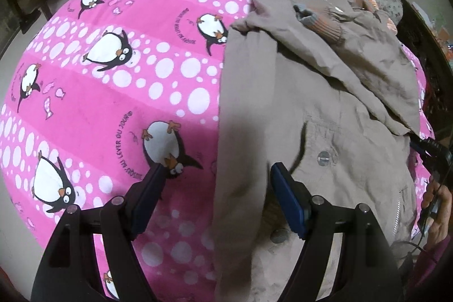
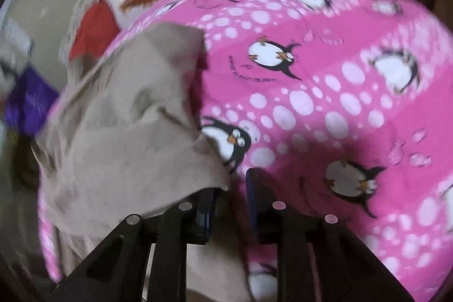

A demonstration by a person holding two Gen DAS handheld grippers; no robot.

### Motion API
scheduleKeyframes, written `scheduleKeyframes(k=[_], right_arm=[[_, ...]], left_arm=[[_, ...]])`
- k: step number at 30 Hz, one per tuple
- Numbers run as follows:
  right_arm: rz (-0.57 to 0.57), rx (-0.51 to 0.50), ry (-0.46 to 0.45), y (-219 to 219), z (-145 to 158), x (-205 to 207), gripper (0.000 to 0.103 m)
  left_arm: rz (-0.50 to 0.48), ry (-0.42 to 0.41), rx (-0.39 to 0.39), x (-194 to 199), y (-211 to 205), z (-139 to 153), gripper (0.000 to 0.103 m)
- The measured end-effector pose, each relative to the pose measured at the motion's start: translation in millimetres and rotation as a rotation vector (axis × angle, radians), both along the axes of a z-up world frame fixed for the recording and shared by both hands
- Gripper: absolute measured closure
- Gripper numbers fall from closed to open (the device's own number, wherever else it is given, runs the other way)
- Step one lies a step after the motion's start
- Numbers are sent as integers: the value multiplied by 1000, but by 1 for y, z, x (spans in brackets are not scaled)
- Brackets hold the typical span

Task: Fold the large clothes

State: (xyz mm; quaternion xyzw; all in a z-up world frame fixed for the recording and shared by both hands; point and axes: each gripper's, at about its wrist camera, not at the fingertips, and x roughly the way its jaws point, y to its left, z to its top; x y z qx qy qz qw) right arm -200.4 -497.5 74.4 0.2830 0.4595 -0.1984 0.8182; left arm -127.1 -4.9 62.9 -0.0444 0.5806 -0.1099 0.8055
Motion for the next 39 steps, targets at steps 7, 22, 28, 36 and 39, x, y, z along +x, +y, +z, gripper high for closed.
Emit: scheduleKeyframes(k=[7, 22, 28, 36, 39], right_arm=[[111, -50, -9, 19, 48, -29, 53], [459, -12, 162, 81, 69, -137, 30], [447, 37, 204, 97, 36, -164, 30], [478, 102, 169, 119, 23, -185, 29], [485, 123, 166, 124, 19, -191, 29]], left_arm=[[-33, -10, -26, -9, -5, 8, 27], [-160, -36, 65, -56, -5, 23, 27], [-190, -19, 68, -72, -3, 22, 27], [-245, 46, 40, -104, 5, 17, 27], [-257, 89, 26, -113, 6, 10, 27]])
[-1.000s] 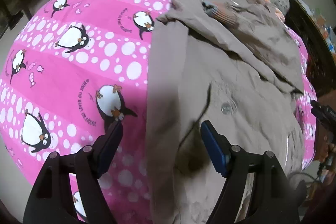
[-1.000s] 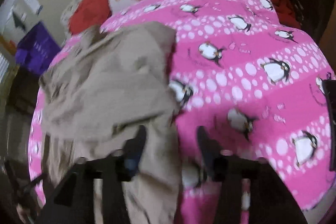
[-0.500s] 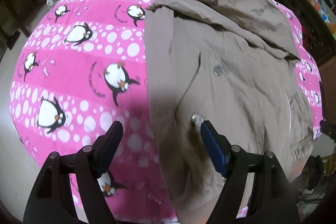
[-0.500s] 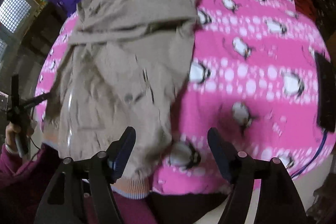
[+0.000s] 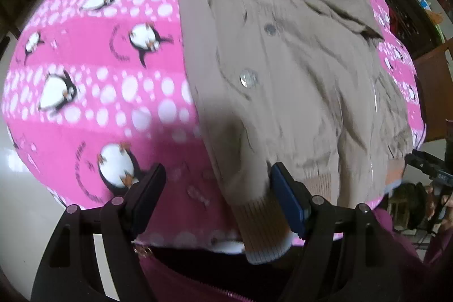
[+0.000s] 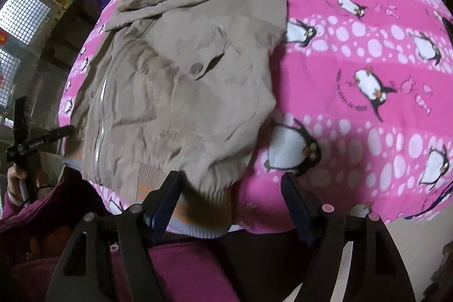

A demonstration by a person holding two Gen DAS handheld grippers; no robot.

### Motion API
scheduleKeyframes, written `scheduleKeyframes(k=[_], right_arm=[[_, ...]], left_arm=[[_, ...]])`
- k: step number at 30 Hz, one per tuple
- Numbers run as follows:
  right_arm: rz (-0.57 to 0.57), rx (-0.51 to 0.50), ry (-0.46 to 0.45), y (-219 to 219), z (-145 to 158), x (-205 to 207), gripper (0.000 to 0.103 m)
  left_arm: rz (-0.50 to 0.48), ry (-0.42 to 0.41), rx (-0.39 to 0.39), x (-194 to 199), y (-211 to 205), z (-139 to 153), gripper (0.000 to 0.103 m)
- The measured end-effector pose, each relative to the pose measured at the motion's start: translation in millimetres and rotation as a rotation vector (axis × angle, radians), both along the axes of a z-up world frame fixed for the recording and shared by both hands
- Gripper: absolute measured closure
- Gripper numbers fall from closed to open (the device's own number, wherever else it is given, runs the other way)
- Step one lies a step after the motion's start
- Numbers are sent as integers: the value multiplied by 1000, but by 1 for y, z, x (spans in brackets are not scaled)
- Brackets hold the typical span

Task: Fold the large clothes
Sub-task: 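Smooth the folded jacket with both grippers near the hem, then grasp the ribbed jacket hem with both grippers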

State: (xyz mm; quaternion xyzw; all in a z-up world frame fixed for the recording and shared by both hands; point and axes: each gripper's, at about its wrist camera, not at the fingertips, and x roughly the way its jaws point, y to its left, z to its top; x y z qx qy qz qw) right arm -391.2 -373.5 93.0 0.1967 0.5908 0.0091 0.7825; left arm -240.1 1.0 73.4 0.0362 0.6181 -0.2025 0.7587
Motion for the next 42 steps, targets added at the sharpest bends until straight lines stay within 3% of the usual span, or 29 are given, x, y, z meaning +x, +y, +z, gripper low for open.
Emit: scheduleKeyframes(k=[16, 33, 35, 36, 37, 38, 39, 40, 42], right_arm=[[-8, 37, 19, 5, -11, 6, 28], [55, 92, 10, 25, -21, 19, 28], [68, 85, -11, 27, -19, 21, 30], [64, 87, -21, 27, -19, 21, 37], [52, 96, -31, 25, -20, 22, 51], [45, 101, -32, 24, -22, 22, 59], [44, 105, -36, 23, -22, 22, 74], [47, 107, -46, 21, -21, 22, 84], [52, 110, -98, 20, -10, 22, 87]], left_arm=[[9, 28, 0, -1, -8, -10, 27], [-1, 57, 12, 6, -25, -26, 23], [-9, 60, 3, 6, -29, -28, 23], [-11, 60, -4, 7, -31, -29, 24], [-13, 63, -11, 7, -32, -30, 24], [-19, 61, -22, 8, -33, -29, 40], [-35, 60, -44, 7, -34, -27, 57], [-50, 69, -65, 9, -33, -26, 88], [-45, 83, -113, 11, -31, -21, 90]])
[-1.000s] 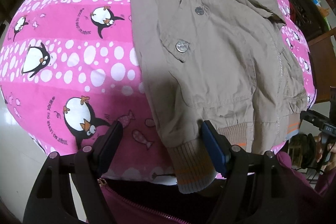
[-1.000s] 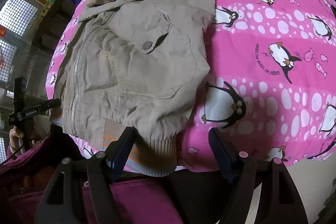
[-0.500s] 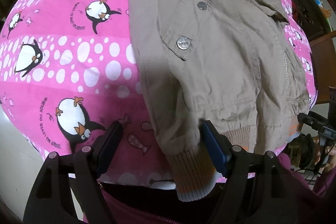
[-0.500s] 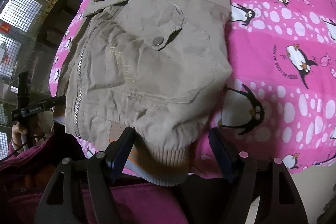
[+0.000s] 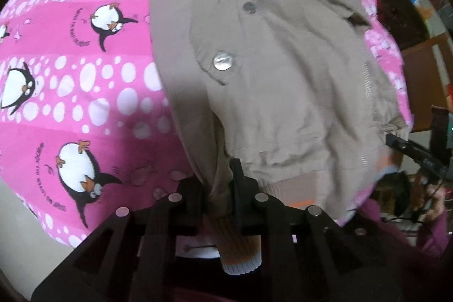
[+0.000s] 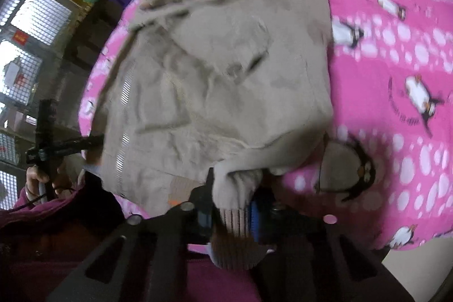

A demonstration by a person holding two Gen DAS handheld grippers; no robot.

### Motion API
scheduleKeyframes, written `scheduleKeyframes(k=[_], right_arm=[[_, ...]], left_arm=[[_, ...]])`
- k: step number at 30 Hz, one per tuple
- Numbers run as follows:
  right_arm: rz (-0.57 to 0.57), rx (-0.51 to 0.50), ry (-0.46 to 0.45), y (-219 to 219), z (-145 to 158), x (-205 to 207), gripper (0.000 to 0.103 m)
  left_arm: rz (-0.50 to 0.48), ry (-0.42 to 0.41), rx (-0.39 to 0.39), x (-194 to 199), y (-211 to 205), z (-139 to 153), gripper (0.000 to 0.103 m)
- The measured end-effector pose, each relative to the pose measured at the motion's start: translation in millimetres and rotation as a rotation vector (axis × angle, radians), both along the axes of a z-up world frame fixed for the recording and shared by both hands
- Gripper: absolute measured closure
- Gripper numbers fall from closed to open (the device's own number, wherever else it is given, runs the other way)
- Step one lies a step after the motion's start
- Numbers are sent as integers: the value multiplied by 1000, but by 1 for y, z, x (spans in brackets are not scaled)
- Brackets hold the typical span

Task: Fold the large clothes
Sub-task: 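Grasp the ribbed jacket hem with both grippers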

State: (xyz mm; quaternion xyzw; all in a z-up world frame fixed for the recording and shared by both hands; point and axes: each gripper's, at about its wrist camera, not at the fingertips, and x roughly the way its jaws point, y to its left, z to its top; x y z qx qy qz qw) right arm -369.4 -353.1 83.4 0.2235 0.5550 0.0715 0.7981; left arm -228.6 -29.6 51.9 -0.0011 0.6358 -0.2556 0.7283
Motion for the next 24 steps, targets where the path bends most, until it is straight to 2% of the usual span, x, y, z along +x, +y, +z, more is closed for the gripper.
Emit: scheduleKeyframes(k=[3, 5, 9, 12, 15, 18, 24], right_arm=[[19, 43, -103, -1, 31, -8, 89], [39, 36, -145, 3, 47, -12, 89], [76, 77, -194, 10, 67, -25, 89], [89, 99, -188, 18, 63, -25, 89], [84, 113, -177, 18, 56, -17, 90], [71, 133, -196, 11, 65, -5, 90], [-8, 161, -342, -24, 110, 43, 90]], left_arm=[[19, -4, -88, 5, 10, 18, 92], [39, -19, -150, 7, 23, 37, 92], [84, -109, -177, 7, 47, 69, 93], [112, -99, -182, 13, 56, 68, 93], [113, -82, -186, 21, 54, 63, 93], [98, -102, -231, 27, 50, 75, 93], [126, -201, -363, 81, 41, 126, 93]])
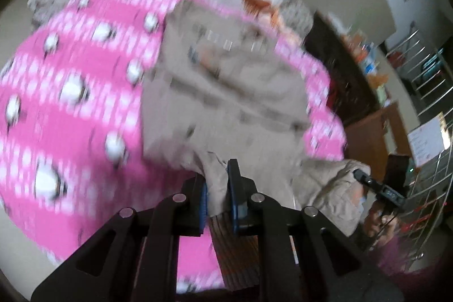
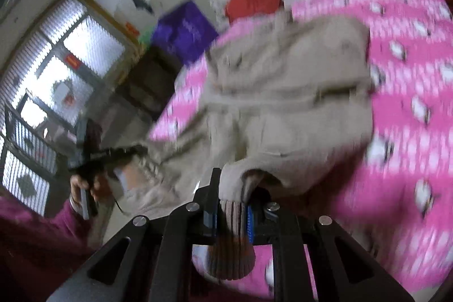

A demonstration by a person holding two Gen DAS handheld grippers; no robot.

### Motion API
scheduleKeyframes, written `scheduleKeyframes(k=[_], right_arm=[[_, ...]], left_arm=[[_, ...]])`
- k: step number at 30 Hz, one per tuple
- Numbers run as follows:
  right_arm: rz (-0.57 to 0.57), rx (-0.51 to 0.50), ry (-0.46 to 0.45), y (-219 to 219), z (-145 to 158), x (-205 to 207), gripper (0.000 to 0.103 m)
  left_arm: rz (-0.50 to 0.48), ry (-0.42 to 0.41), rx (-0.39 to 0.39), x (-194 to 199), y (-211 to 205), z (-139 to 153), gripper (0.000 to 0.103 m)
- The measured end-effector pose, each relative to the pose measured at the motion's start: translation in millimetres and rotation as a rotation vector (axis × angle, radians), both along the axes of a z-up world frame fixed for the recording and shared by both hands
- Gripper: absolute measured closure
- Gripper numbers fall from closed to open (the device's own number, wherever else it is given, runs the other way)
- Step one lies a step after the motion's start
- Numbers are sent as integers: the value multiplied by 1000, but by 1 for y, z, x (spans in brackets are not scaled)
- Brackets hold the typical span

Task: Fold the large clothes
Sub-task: 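Grasp the ribbed jacket hem with both grippers, then lift the hem with both grippers and fold it over toward the collar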

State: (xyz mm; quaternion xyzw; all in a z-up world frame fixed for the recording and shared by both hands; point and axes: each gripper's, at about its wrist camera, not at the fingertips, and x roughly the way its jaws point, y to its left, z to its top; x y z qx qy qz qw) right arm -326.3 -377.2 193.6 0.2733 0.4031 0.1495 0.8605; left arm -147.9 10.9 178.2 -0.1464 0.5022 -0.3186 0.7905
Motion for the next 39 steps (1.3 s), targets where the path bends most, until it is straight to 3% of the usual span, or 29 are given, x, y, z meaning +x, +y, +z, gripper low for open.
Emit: scheduleKeyframes(k=[4, 8, 11, 18, 19, 21, 22, 23, 24, 25, 26, 29, 32, 35, 37, 39], right_arm=[[-93, -9, -95, -28, 25, 56, 90], [-172, 17, -120, -56, 35, 109, 90], [-210, -1, -98, -76, 32, 152, 90], [-272, 23, 7, -123, -8, 242, 89], [-272, 18, 29, -128, -17, 253, 82], [-312, 12, 104, -139, -35, 267, 74], [-321, 44, 124, -146, -42, 270, 68], [-335, 71, 113, -151, -43, 266, 65], [-353, 86, 92, -155, -40, 260, 58], [-383, 87, 53, -161, -35, 246, 50], [-398, 82, 30, -163, -30, 237, 49], [-349, 51, -31, -156, -18, 216, 49], [-228, -69, -20, -122, -15, 225, 50], [-161, -205, -4, -90, -23, 256, 50], [-156, -240, 3, -82, -34, 282, 50], [-160, -300, 26, -79, -50, 311, 51]], left_arm=[[31, -116, -45, 56, -25, 29, 93], [80, -142, -65, 120, -49, 37, 93], [116, -153, -29, 161, -68, 34, 93], [168, -56, 45, 253, -105, -10, 93], [154, -30, 49, 261, -108, -18, 92], [184, 27, 41, 274, -106, -32, 88], [188, 54, 26, 278, -104, -36, 81], [182, 80, 4, 278, -100, -37, 63], [179, 78, -8, 277, -96, -35, 52], [188, 38, -14, 271, -89, -28, 34], [203, 1, -8, 267, -84, -21, 22], [212, -62, -10, 259, -73, -5, 19], [179, -61, 10, 258, -79, -8, 19], [150, -39, 93, 260, -103, -28, 19], [133, 6, 164, 263, -118, -49, 19], [145, 65, 277, 272, -130, -80, 19]])
